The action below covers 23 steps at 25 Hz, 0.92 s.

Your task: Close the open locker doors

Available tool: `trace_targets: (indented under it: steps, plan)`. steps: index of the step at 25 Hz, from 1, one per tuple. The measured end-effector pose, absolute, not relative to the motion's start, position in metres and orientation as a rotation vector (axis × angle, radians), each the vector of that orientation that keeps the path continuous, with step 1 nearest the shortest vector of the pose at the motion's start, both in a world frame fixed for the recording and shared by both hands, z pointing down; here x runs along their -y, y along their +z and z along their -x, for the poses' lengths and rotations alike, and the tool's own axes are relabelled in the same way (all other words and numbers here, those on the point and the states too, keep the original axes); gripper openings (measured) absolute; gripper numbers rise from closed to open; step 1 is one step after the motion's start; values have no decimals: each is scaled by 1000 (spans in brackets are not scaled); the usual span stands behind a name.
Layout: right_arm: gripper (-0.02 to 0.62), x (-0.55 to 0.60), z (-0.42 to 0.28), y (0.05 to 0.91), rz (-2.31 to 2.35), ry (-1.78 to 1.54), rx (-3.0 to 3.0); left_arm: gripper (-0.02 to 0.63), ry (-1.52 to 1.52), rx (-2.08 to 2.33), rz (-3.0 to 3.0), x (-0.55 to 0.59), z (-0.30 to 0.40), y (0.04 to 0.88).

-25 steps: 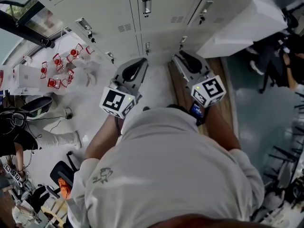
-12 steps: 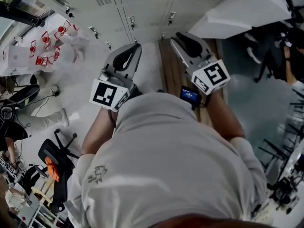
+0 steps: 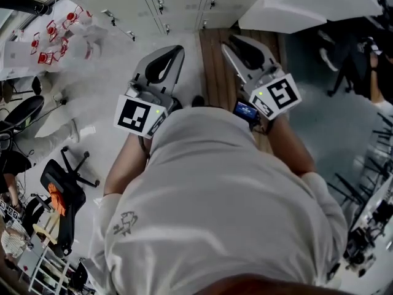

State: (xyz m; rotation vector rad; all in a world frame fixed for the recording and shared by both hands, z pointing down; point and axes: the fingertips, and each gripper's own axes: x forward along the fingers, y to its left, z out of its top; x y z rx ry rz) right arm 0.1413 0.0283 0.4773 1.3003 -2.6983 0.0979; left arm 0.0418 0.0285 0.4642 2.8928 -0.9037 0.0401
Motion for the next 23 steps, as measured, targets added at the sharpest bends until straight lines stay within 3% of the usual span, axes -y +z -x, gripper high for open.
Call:
trace_targets:
  steps: [23]
  plan:
    - [77, -57, -154, 475, -1297, 123, 2743, -5, 41, 872, -2915, -55, -74, 461]
